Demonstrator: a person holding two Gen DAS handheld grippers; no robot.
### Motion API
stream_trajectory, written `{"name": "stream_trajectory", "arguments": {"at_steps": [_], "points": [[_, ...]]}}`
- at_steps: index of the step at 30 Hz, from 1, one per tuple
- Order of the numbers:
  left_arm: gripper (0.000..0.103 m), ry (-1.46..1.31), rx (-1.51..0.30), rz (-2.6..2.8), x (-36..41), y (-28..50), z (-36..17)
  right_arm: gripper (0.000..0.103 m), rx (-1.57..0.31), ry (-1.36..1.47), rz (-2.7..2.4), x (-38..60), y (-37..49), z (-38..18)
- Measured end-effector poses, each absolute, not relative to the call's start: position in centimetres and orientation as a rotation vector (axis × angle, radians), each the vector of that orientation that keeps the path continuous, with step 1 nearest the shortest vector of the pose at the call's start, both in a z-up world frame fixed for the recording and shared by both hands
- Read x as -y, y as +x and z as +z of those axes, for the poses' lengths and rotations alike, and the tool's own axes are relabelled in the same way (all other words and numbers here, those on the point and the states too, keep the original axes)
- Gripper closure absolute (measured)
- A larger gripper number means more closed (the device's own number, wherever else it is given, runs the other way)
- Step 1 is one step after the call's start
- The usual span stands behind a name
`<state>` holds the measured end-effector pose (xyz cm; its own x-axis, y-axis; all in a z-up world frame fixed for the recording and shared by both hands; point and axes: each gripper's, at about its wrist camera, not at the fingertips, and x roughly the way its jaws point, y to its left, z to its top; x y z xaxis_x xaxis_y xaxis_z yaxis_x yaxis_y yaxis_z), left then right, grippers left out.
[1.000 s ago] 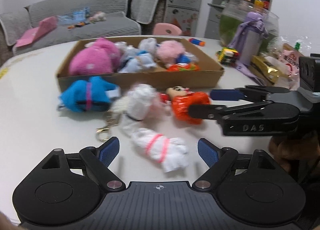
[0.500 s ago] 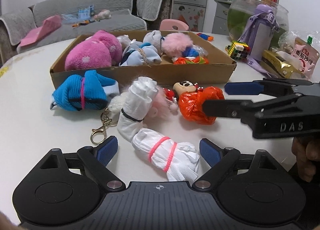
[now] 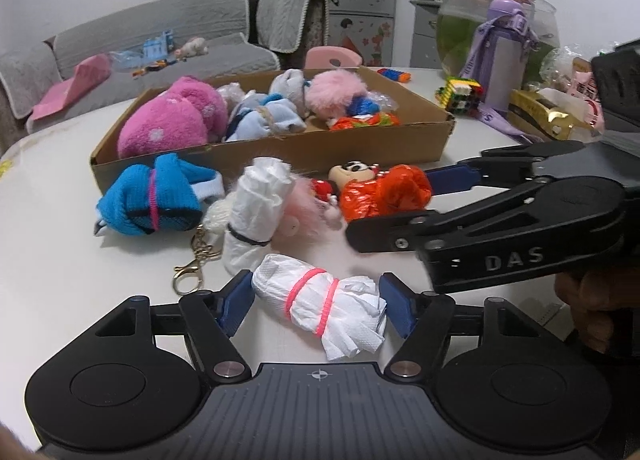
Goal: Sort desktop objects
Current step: 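Grasp the white pink-banded sock with left gripper while right grasps the orange plastic bag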
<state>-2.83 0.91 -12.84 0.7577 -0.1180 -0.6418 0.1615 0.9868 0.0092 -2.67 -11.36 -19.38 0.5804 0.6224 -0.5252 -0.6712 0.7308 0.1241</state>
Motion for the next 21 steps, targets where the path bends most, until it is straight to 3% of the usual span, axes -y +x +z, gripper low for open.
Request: {"name": "stream_trajectory", "arguments": {"at_steps": [4,6,9,21], "points": [[0.030,0.064,-0.695,-0.155,-0.6,-3.0,-12.8,0.042,-0.603,-0.087,0.759,11.4,-2.5,-19.5],[0.031,0.060,-0.695,-0.152,-0.6,-3.1,-12.8,0.056,-0.614,-0.087,0.760,11.5,-2.5,-19.6],[0.032,0.054,-0.698,-0.144,-0.7,-3.4,-12.7,0.060,-0.611,-0.087,0.755,11.6,-2.7,-19.6],[0.033,0.064,-0.668,-0.077,-2.6,-6.1,-9.8,0.062,-0.585,-0.020,0.753,13.8,-3.1,-18.6]]}}
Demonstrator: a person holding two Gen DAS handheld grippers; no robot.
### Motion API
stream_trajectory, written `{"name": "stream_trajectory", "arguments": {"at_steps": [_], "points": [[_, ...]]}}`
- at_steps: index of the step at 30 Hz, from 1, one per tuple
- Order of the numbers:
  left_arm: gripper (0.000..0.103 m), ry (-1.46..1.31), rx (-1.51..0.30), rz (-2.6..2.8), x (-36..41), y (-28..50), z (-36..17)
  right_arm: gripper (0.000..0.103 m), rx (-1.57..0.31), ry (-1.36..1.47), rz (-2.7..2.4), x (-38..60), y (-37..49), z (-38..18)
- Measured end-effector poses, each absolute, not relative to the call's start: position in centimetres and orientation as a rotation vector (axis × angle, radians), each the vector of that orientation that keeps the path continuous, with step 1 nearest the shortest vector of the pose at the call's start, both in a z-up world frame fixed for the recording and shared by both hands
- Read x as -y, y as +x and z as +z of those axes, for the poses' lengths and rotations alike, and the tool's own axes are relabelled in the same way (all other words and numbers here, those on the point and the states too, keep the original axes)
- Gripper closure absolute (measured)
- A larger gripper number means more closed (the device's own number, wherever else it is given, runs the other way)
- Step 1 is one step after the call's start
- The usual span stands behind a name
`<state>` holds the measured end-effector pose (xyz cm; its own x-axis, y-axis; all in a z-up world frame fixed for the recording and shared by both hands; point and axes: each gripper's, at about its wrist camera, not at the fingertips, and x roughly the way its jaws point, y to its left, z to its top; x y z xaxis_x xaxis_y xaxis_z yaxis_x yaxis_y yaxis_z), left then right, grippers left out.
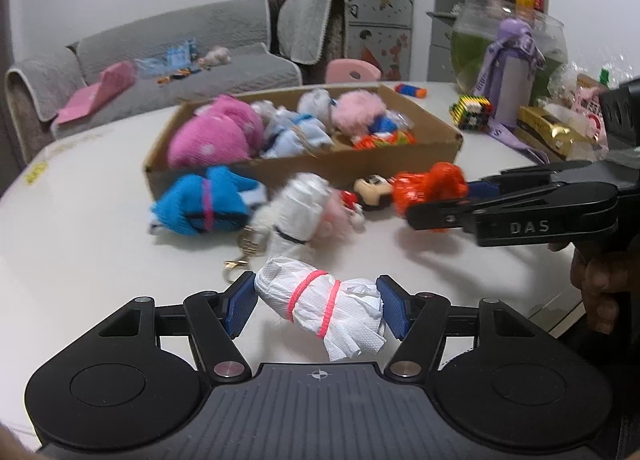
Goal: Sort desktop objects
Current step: 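Grasp the white pink-banded sock with left gripper while right grasps the orange plastic bag, then lift the white sock and orange bag and carry them over the box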
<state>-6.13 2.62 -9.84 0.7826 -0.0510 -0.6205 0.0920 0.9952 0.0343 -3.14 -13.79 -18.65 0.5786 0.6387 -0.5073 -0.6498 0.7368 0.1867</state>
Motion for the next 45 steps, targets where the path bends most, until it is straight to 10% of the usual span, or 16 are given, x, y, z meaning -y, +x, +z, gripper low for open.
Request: {"name": "stream_trajectory", "arguments": {"at_steps": [45], "points": [[0.033,0.140,-0.532,0.081,-8.6,1.1,-0.2,0.062,-0.443,0.069,0.555,21.9,2.5,-12.9]]}}
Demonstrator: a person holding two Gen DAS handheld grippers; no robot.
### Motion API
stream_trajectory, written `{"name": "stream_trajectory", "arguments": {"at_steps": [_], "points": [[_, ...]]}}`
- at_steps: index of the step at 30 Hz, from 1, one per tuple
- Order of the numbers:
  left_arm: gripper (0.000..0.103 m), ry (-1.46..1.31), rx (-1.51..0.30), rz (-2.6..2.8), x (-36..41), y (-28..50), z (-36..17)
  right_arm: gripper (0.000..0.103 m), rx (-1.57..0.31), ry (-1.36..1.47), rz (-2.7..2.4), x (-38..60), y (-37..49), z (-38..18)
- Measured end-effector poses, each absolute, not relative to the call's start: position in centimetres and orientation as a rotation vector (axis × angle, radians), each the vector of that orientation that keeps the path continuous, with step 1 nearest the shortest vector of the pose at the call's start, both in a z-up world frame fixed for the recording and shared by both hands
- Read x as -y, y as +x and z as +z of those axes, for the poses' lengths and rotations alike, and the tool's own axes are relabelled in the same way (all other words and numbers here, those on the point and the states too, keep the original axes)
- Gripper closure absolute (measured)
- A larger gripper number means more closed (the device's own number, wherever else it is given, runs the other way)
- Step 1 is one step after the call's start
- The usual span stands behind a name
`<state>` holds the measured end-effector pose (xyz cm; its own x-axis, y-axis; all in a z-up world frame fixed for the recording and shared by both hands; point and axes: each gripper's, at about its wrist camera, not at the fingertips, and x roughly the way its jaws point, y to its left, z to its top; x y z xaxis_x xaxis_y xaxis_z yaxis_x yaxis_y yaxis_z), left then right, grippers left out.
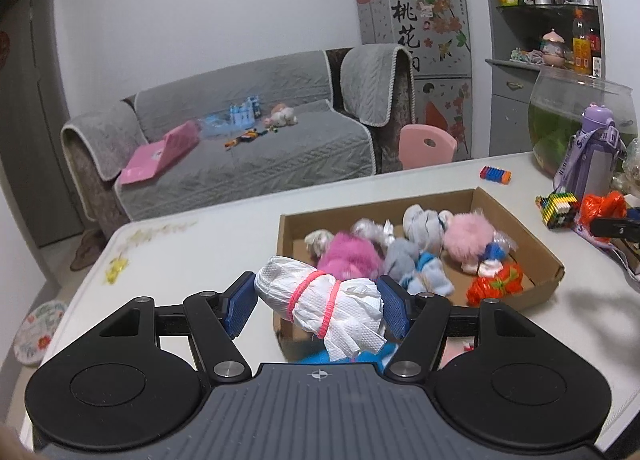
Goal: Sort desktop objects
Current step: 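Lift the white sock and orange bag and carry them over the box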
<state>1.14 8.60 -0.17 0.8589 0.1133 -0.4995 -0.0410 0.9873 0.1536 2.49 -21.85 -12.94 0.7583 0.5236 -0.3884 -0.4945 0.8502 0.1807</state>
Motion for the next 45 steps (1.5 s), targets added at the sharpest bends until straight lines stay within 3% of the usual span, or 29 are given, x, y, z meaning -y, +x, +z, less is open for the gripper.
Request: {"name": "stream_trajectory", "arguments": {"at_steps": [15,23,32,45], "points": [[0.033,0.124,-0.540,0.062,-9.8,9.8,0.8,0.062,-0.331,0.075,0.589,19.0,7.0,-9.1],[0.033,0.152,-0.593,0.035,-10.1,17.0,-1.2,0.062,-0.311,0.021,0.639,15.6,10.7,-9.3],[0.033,0.181,-0.688,-0.001,-9.9,23.0,-4.3,0.062,-0.451,0.028,0.613,15.0,13.4,-12.4],[0.032,0.221,-0.778,-0.011,-9.7,24.9,-7.0,0.062,-0.579,-0.072,0.597,12.4,14.6,-14.5]]}}
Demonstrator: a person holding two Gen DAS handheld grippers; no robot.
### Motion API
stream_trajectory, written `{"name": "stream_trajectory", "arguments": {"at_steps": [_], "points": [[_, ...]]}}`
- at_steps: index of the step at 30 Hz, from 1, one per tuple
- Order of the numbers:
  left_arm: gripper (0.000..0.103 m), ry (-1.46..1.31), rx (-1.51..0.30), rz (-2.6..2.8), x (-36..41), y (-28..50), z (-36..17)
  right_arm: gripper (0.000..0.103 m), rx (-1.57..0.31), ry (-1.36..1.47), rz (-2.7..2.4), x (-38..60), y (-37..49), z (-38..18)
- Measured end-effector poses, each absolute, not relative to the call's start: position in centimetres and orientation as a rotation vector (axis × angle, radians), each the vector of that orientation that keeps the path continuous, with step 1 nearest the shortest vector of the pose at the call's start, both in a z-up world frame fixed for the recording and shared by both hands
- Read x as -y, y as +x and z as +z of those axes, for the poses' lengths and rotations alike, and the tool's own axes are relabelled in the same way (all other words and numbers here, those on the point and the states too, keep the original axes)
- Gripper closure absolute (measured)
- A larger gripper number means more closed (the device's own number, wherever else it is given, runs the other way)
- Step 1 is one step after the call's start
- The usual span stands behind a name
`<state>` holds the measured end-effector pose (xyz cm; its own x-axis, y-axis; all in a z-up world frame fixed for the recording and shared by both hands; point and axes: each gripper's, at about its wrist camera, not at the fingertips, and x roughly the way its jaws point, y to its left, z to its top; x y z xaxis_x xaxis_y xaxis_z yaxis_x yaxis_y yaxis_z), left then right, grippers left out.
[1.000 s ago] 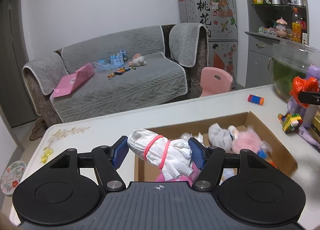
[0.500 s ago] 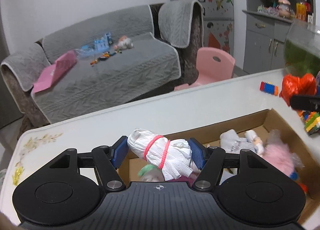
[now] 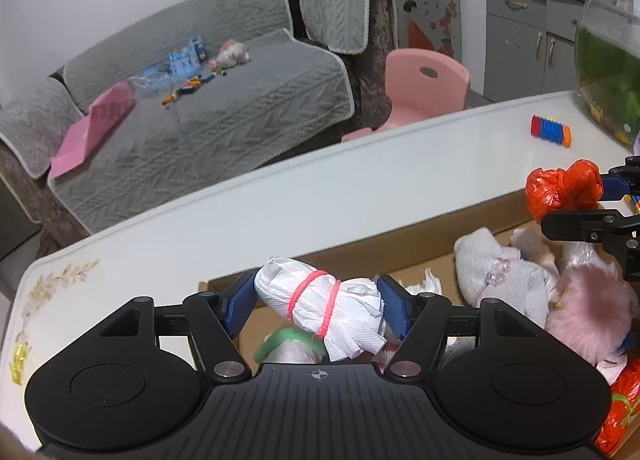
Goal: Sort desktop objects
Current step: 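Lift the white sock and orange bag and carry them over the box, then open both grippers to drop the white sock and orange bag into the box, then grasp the blue knit sock with left gripper while right grasps the white wrapped sock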
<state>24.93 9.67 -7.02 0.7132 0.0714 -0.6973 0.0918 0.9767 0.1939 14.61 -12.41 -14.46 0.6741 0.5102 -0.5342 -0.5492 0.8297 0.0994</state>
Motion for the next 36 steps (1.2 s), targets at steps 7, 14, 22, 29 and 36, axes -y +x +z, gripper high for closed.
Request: {"name": "stream_trajectory", "arguments": {"at_steps": [7,14,22,29,36], "points": [[0.024,0.217,-0.801,0.001,-9.8,24.8,-7.7,0.048,-0.598,-0.092,0.568,12.1,14.7,-14.7],[0.015,0.200,-0.758,-0.009,-9.8,22.4,-5.8,0.033,-0.548,-0.095,0.573,12.2,14.1,-13.4],[0.008,0.155,-0.610,0.030,-10.6,13.5,-1.1,0.018,-0.403,-0.083,0.598,13.3,10.0,-10.1],[0.002,0.097,-0.586,0.089,-11.2,5.7,-2.0,0.010,-0.332,-0.055,0.654,14.3,5.4,-9.2],[0.002,0.020,-0.677,0.108,-11.8,2.4,-6.0,0.007,-0.339,-0.077,0.800,13.7,-1.4,-13.0]]}}
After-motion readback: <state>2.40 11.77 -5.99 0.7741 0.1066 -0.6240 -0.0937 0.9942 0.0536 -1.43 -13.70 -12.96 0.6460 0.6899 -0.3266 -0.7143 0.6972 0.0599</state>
